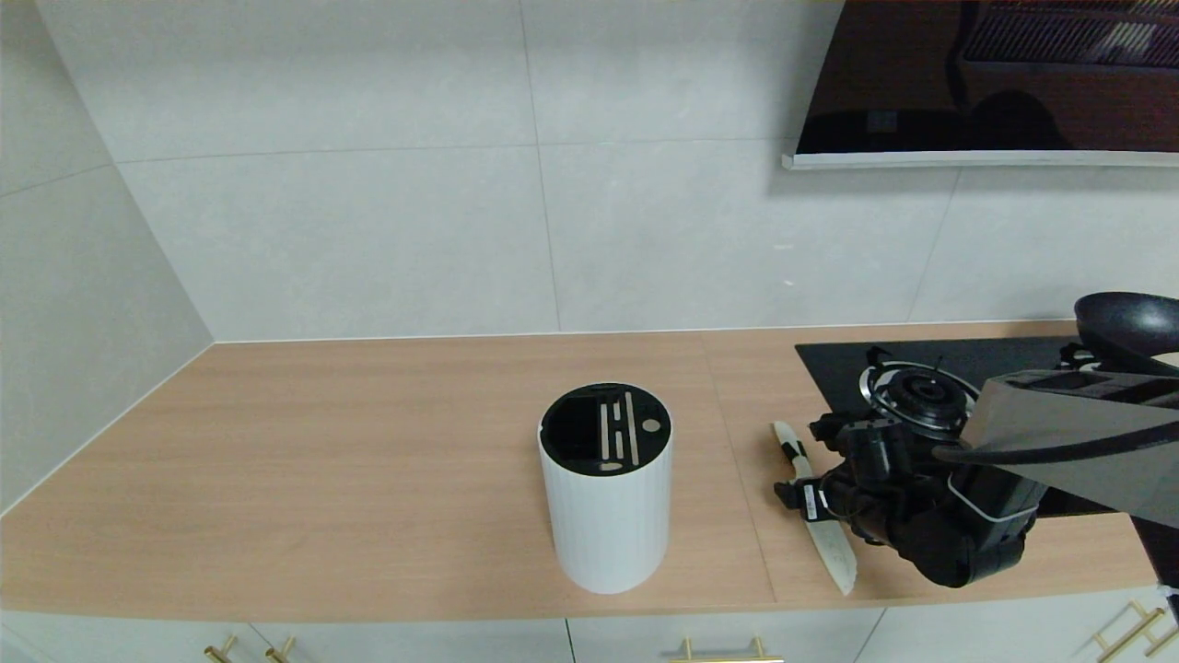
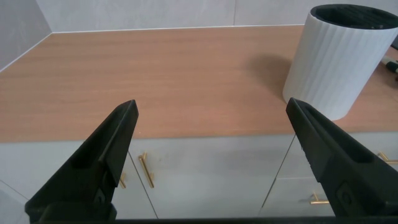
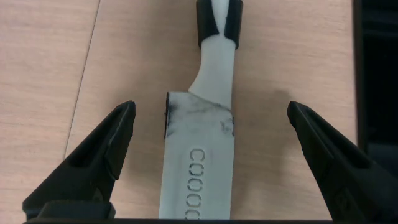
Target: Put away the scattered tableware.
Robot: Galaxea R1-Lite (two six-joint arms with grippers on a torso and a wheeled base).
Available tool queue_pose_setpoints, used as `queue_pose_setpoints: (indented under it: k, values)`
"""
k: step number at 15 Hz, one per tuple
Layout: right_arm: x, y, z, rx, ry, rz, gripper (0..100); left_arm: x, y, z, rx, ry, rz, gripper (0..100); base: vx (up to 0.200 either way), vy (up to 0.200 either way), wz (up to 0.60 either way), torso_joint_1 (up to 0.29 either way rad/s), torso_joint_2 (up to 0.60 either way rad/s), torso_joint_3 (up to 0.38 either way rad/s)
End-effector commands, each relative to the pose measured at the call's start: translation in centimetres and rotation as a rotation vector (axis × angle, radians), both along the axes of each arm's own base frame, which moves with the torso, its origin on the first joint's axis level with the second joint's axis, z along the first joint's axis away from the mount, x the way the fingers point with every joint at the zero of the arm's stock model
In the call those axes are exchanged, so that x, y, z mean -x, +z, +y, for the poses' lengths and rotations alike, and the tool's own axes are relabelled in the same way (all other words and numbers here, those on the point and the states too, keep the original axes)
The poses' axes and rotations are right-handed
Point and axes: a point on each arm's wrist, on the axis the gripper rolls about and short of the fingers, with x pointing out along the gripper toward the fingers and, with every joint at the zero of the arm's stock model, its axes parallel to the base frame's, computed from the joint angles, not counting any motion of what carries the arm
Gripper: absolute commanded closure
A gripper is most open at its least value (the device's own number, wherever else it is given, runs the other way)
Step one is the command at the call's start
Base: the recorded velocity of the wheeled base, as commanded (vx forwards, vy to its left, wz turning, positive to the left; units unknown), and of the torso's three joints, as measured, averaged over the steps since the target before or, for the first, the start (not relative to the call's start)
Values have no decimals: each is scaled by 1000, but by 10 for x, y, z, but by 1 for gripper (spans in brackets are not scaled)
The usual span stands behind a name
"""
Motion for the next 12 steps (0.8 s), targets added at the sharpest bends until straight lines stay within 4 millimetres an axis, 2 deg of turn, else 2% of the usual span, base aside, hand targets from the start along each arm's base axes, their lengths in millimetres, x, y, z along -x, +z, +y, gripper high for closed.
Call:
queue_pose_setpoints:
  k: [1,3,11,12]
  values:
    - [0,0,1,-2,4,-4,0,0,0,0,0,0,0,0,0,0,0,0,0,0]
    - [0,-2,7,-5,17,-13,0,0,0,0,0,0,0,0,0,0,0,0,0,0]
    - [1,-11,7,0,15,7,0,0,0,0,0,0,0,0,0,0,0,0,0,0]
    - [1,-12,6,2,12,10,100,0,0,0,0,0,0,0,0,0,0,0,0,0]
